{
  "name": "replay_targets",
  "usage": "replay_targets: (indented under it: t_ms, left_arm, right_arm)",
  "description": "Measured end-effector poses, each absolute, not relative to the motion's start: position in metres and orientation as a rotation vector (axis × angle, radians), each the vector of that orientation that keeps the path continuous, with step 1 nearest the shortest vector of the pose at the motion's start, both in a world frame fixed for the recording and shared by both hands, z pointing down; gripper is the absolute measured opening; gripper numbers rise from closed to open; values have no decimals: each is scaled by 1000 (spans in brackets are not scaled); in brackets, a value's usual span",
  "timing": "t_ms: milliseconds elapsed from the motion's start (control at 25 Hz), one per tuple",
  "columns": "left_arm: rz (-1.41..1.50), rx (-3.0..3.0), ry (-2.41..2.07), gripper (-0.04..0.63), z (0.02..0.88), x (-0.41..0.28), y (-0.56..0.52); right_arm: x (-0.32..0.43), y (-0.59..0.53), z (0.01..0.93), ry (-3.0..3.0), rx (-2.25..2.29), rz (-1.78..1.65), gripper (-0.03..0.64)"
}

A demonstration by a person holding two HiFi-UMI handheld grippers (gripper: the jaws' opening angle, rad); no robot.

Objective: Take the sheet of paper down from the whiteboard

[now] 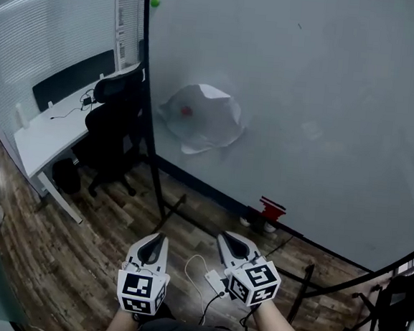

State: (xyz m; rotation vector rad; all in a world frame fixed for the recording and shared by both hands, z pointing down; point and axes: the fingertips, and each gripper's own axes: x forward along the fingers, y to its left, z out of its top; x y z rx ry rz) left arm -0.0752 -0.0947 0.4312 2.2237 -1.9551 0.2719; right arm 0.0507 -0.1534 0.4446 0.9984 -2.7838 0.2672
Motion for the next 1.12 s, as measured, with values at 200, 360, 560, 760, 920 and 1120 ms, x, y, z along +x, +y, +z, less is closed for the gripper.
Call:
replay_targets:
  t_ms: [200, 360, 560, 760, 920, 1120]
  left_arm:
    - [273, 2279, -1877, 29, 429, -121, -140]
    - [244, 2349, -1812, 29, 419, -154, -177]
    - [261, 2458, -1688, 29, 418, -180, -221]
    - [278, 2549, -1568, 29, 424, -187, -258]
    - [261, 2569, -1522, 29, 423, -178, -276]
    - [287, 2602, -1529, 29, 410, -167, -294]
  right_arm:
    - [26, -196, 437, -2730, 1176, 300, 24]
    - [13, -226, 432, -2672, 1323, 332, 25]
    - [3, -259, 421, -2619, 1544, 404, 25]
    - [4, -276, 421, -2511, 1734, 382, 25]
    - [7, -284, 419, -2482, 1781, 373, 25]
    - [15, -305, 401, -2509, 1840, 322, 25]
